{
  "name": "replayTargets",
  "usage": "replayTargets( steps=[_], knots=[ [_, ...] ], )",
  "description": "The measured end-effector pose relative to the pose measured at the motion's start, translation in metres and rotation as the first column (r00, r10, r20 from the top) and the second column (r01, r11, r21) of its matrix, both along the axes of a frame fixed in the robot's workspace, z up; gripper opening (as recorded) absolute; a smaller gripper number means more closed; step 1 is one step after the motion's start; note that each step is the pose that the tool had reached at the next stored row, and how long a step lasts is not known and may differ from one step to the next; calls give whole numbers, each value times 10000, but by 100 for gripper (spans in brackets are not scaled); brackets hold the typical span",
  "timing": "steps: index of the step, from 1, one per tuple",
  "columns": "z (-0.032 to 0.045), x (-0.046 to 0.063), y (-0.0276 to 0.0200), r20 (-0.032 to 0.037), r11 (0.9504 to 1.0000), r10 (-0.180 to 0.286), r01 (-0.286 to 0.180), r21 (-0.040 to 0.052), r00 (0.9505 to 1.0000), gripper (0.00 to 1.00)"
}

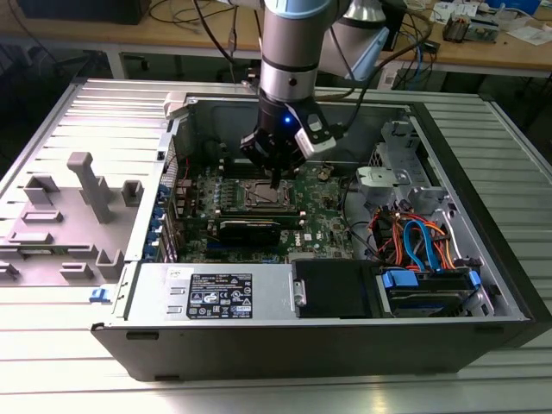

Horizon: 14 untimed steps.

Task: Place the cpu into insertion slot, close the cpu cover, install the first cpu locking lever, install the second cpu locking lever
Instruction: 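Install the second cpu locking lever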

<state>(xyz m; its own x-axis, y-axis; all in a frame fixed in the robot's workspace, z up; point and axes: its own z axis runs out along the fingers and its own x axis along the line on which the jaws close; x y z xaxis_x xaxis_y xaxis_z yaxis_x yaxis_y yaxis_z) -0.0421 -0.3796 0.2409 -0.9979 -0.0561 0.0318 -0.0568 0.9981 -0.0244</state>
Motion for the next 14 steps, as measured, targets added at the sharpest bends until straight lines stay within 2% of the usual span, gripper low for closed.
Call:
replayTargets(
  steps=[3,5,6,8,14],
  knots=[
    [40,1,-7,0,10000,1,-1,0,10000,11],
    [44,0,-39,0,10000,0,0,-1,10000,11],
    [44,0,-59,0,10000,-1,1,-1,10000,11],
    [44,0,-133,1,10000,-2,2,-1,10000,11],
    [44,0,-275,0,10000,0,0,-1,10000,11]
  ],
)
